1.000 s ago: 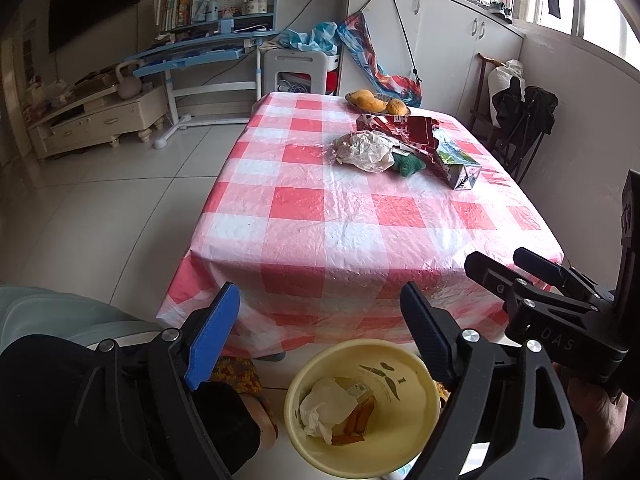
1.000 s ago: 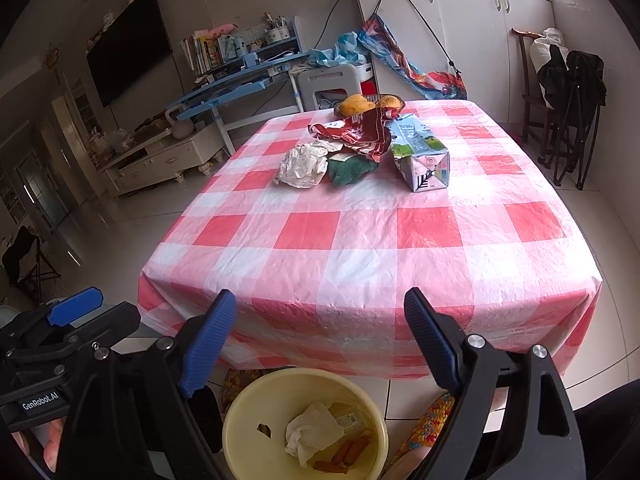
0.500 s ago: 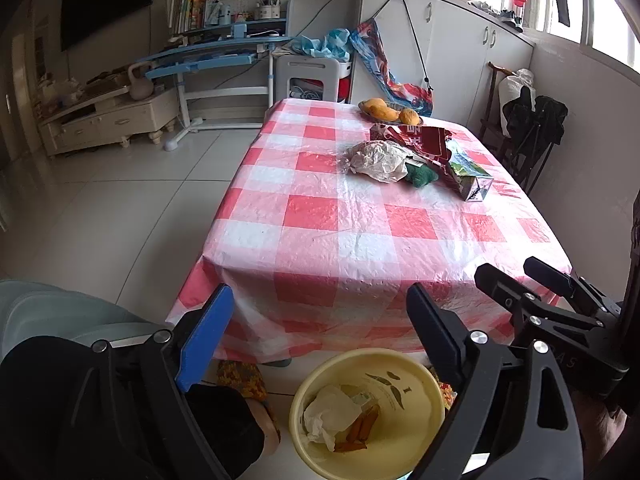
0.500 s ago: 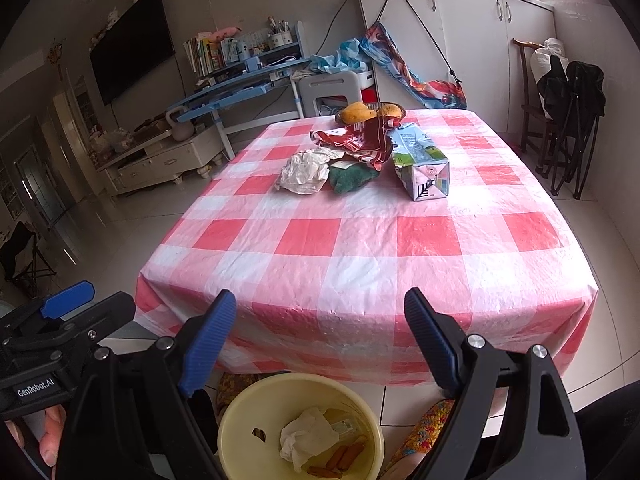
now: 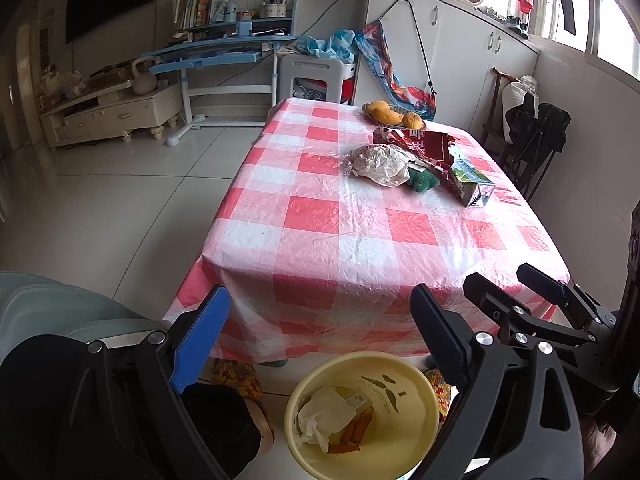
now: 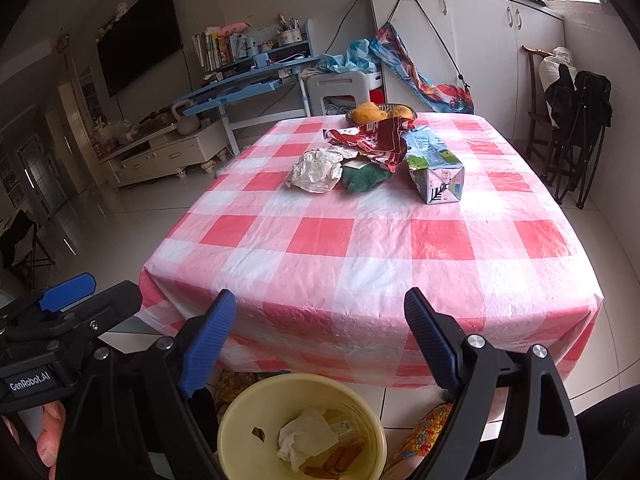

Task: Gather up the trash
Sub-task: 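Move both open tools back from the bucket toward the table, then grasp the white crumpled paper bag with the left tool while the right grasps the red snack bag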

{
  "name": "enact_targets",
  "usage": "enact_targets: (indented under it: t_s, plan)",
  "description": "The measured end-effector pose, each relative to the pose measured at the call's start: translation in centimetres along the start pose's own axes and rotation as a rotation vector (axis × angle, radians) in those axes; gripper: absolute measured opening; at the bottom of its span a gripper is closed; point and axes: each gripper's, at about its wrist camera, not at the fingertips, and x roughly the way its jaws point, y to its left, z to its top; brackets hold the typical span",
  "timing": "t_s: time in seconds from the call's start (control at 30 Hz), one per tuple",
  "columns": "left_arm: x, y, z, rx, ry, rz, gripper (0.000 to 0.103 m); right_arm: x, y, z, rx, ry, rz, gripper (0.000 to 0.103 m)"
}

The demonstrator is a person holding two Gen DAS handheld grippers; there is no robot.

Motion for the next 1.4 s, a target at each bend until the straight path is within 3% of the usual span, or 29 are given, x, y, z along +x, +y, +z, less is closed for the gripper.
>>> enact_targets:
  t_s: [0.33,0.6,0.93,1.27,1.4]
  plan:
    - [0.7,1.2,1.6,-0.05,0.018,-0.047,0.088,-0.4,-0.8,1.9,0.016,0.014,0.029,0.083]
    - [2.7,0.3,5.6,0.01,0.004,-0.051,0.088,1.0,-1.9,4.6,-0.038,0.057,0.03,0.083]
    - [11.2,-5.1,10.8,0.214,0.097,-0.121,0.088,3.9,-4.5,11.4,-0.151,0.045,-0.016,0.083]
    - [19.9,-7.4,14.2,0.245,0.128,-0.081,0.088,11.0,-6.4,16.0,-0.13,0.034,-0.02,0.082]
    - [21.7,-8.0,15.1,0.241,0.131,-0.109,0.088,13.8,-7.3,16.7,-0.085,0.092,-0.018,0.069]
